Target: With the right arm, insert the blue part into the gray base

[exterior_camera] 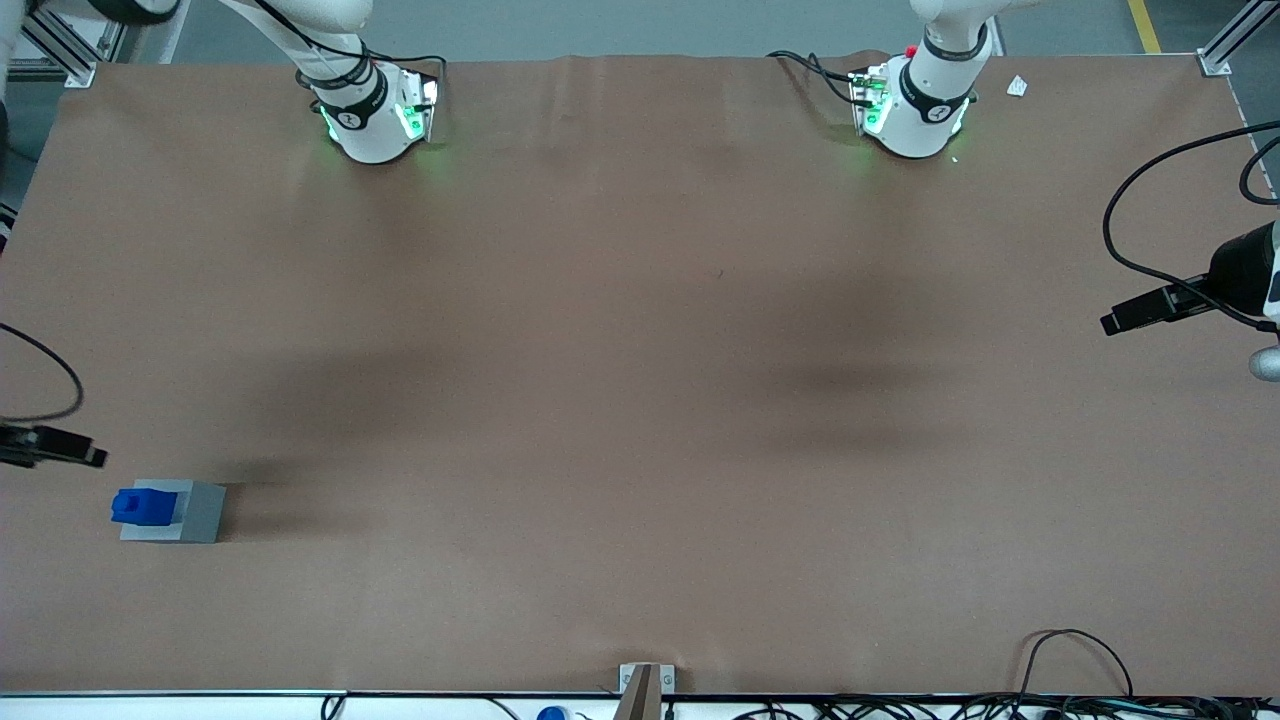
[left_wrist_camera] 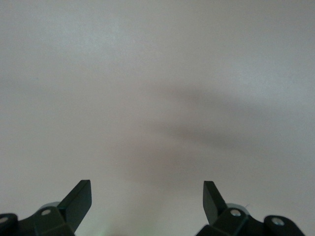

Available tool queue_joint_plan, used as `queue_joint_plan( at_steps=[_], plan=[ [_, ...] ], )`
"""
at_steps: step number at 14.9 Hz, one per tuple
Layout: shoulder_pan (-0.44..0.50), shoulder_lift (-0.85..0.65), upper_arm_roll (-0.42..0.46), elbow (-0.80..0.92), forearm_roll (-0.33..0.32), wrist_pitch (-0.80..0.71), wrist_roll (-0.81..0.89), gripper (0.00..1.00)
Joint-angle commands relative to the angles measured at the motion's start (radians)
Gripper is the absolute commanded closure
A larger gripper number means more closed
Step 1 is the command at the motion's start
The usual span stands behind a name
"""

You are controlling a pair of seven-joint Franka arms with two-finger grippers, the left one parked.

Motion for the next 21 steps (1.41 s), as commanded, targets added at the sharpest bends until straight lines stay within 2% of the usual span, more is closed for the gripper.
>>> queue_joint_plan(
  at_steps=[1,4,7,12,16,21],
  plan=[
    [0.004,-0.137,0.007,-0.062,-0.004,-0.048,-0.001,0.0],
    [0.053,-0.279,0.007,-0.103,-0.034,-0.134,0.03,0.0],
    [0.111,-0.404,0.007,-0.204,-0.04,-0.154,0.106,0.0],
    [0.252,-0.465,0.008,-0.212,-0.142,-0.237,0.27,0.0],
    [0.251,-0.494,0.007,-0.295,-0.143,-0.162,0.262,0.0],
    [0.248,-0.489,0.005,-0.272,-0.145,-0.163,0.264,0.0]
  ],
)
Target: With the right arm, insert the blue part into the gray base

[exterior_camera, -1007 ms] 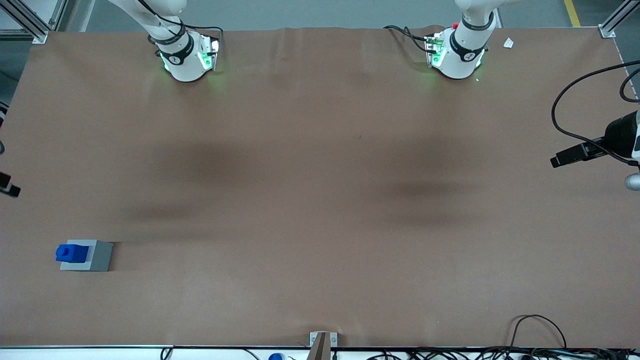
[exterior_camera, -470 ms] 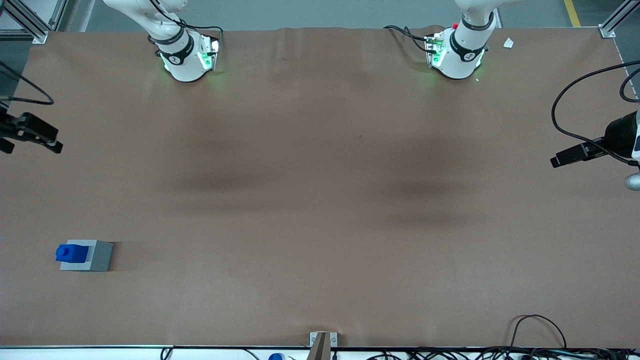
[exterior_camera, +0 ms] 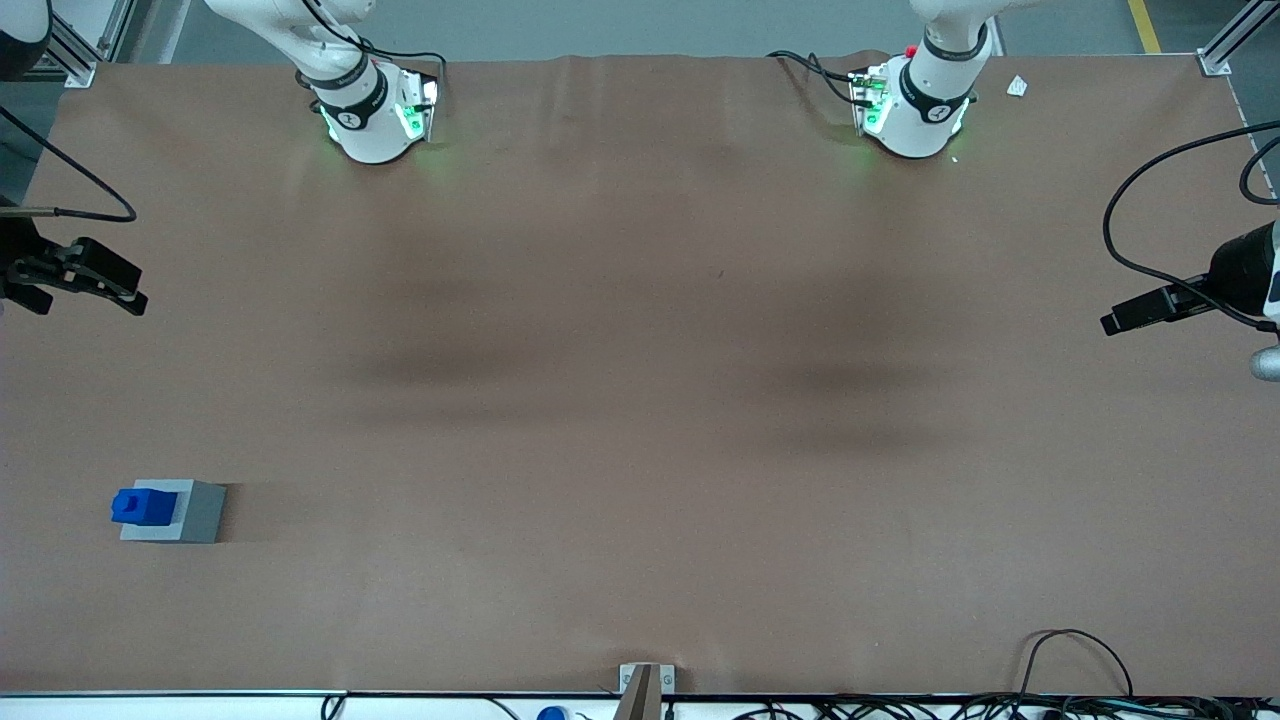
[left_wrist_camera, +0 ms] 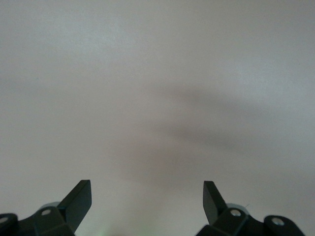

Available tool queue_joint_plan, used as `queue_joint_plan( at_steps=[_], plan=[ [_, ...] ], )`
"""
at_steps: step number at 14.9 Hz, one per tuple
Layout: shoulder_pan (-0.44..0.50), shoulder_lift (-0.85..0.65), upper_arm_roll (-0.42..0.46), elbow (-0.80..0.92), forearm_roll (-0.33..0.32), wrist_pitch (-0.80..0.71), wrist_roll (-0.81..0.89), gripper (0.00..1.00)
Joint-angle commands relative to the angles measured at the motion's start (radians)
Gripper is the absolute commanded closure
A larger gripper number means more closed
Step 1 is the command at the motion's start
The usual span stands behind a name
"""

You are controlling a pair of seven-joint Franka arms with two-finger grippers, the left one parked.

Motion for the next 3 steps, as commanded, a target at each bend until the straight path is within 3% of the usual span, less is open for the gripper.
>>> queue_joint_plan(
  at_steps=[1,3],
  plan=[
    [-0.01,-0.037,0.0,-0.023,-0.018,0.006,0.001,0.0],
    [-0.01,-0.037,-0.001,-0.023,-0.021,0.009,-0.003,0.0]
  ],
)
